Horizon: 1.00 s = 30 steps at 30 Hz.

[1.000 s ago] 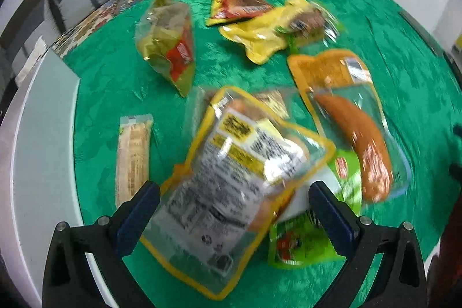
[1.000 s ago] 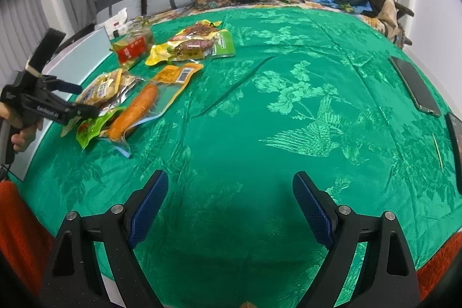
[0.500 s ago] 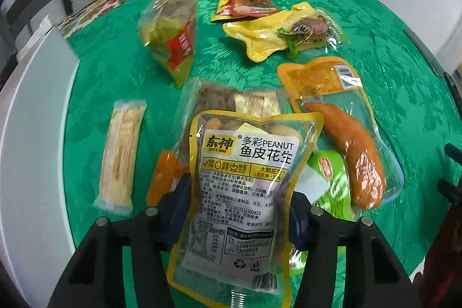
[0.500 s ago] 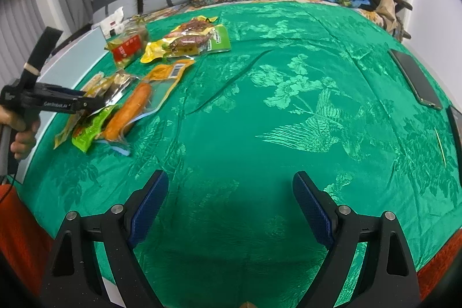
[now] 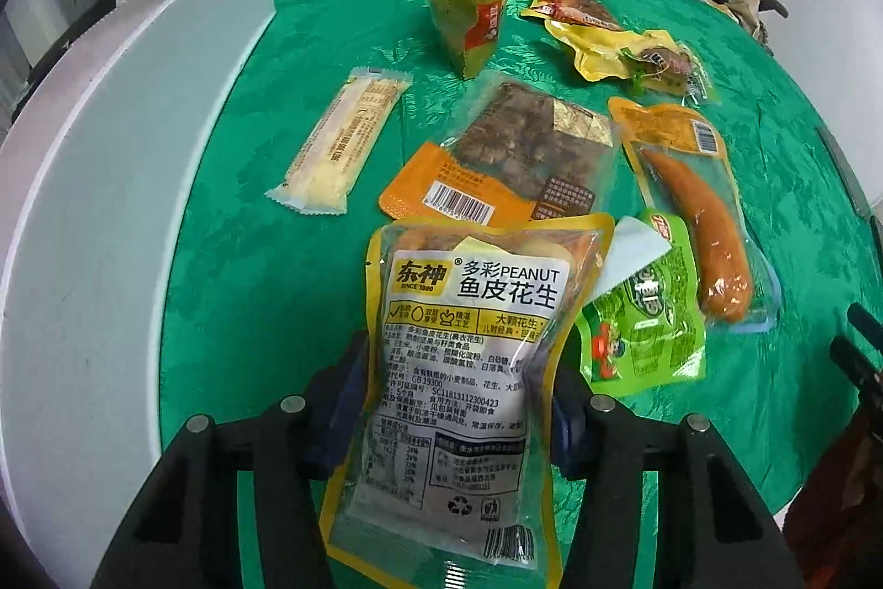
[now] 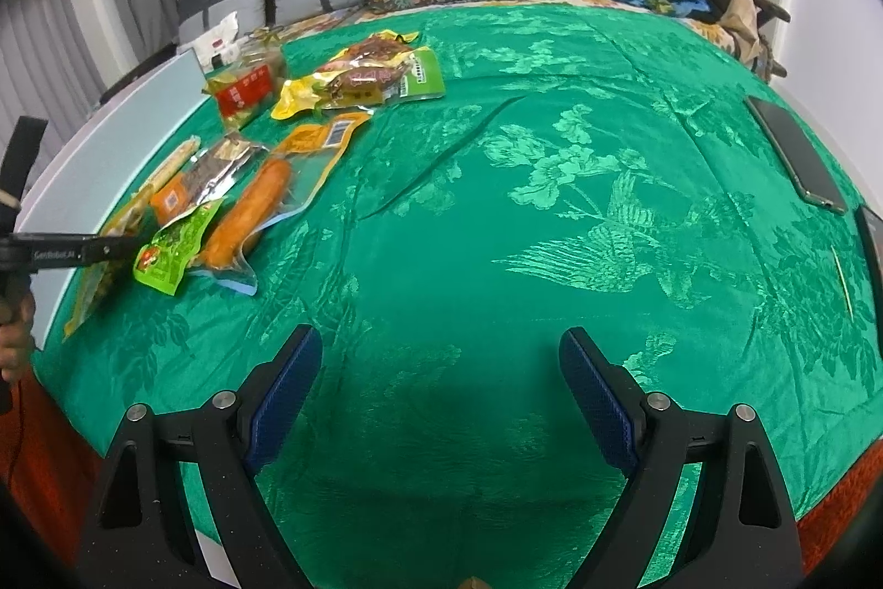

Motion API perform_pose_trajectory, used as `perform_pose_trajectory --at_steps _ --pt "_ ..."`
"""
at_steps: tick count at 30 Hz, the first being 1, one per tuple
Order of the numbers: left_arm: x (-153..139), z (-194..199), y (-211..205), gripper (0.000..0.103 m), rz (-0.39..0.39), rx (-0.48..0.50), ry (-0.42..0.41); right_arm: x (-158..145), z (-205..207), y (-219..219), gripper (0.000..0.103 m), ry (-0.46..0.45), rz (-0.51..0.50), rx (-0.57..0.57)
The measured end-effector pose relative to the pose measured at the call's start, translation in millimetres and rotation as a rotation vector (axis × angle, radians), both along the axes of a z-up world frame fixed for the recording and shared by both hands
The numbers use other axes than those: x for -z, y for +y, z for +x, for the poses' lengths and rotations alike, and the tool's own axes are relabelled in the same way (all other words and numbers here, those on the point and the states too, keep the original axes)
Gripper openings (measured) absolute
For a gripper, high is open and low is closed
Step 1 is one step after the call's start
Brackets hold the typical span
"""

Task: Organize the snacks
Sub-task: 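Grasp the yellow-bordered peanut bag with the left tool and lift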

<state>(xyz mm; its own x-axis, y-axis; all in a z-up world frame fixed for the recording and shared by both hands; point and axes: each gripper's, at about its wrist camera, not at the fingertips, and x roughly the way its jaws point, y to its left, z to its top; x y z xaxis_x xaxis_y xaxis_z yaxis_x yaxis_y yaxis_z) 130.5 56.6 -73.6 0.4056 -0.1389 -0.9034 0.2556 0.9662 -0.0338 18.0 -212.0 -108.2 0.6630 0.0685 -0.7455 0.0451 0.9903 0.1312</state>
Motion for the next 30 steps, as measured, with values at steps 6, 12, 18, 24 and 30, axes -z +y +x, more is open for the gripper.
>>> perform_pose_trajectory --at_steps 6,12,18,24,30 --pt "2 1 -3 0.065 -0.019 -0.001 -0.003 1 0 1 0.090 0.002 -0.006 0.002" --pt "-6 -2 1 0.073 -0.072 0.010 -0.008 2 1 -2 0.090 0.006 0.003 0.011" --pt "-27 -5 24 0.080 -0.161 0.019 -0.023 0 0 -5 0.090 -0.001 0.013 0.019" --pt "-18 -15 8 0.080 -0.053 0.121 -0.008 3 2 -6 0.090 0.009 0.026 0.026" --pt "5 -13 -11 0.062 0.076 0.094 -0.006 3 1 -2 0.090 0.010 0.025 0.008"
